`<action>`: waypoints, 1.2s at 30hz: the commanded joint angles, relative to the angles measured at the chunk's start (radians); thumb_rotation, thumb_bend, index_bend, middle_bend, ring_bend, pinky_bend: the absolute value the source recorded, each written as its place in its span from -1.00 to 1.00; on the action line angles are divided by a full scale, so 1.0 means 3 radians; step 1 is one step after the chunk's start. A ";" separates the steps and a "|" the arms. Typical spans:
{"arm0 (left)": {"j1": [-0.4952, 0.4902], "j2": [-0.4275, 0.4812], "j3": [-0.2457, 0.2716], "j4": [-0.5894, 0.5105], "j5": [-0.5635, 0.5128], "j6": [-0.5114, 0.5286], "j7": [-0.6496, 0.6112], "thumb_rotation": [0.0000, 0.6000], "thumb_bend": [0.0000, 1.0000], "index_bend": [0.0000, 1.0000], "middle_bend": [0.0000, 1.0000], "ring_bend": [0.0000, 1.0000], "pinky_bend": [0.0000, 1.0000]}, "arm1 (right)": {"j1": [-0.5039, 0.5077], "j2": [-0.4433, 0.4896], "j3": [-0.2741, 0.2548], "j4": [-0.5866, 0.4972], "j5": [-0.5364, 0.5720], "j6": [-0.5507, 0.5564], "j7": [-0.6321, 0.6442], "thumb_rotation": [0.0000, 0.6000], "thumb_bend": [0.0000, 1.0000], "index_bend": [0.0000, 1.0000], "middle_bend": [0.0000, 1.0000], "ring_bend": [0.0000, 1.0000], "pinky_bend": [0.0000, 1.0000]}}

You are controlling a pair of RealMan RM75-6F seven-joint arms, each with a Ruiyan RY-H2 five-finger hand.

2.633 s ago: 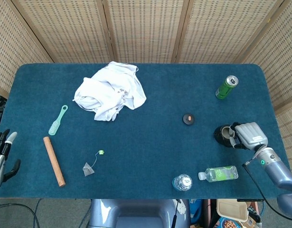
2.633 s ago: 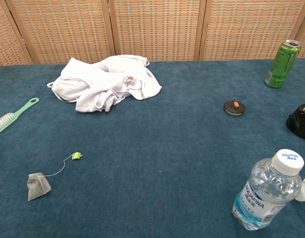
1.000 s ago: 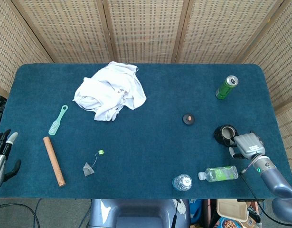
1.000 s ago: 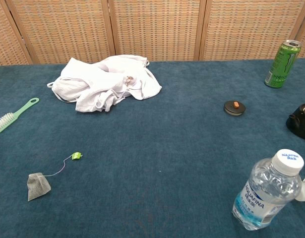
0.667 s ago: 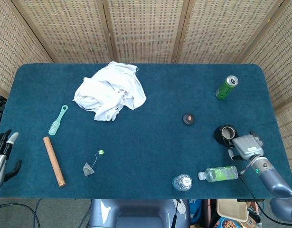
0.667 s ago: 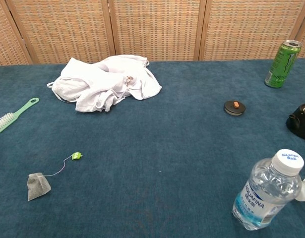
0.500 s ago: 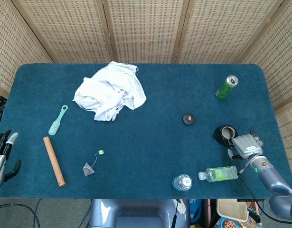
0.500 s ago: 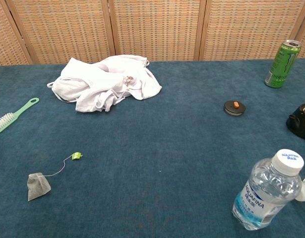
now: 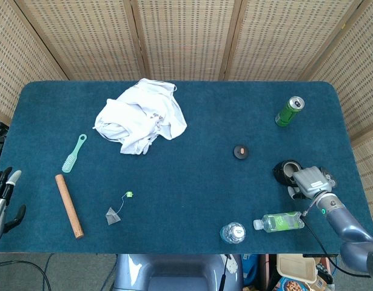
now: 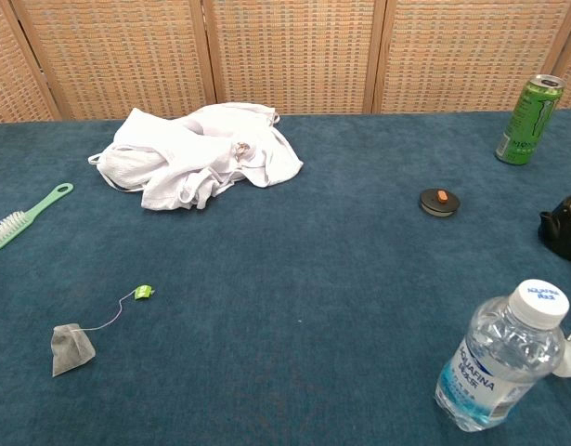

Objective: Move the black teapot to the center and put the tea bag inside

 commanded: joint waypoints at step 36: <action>0.0020 -0.0012 0.0006 0.0001 0.0026 0.0042 -0.0034 1.00 -0.13 -1.00 -1.00 -1.00 -1.00 | 0.0437 0.0580 0.0451 -0.0941 -0.0575 -0.0040 0.0357 0.13 0.44 0.46 0.45 0.41 0.30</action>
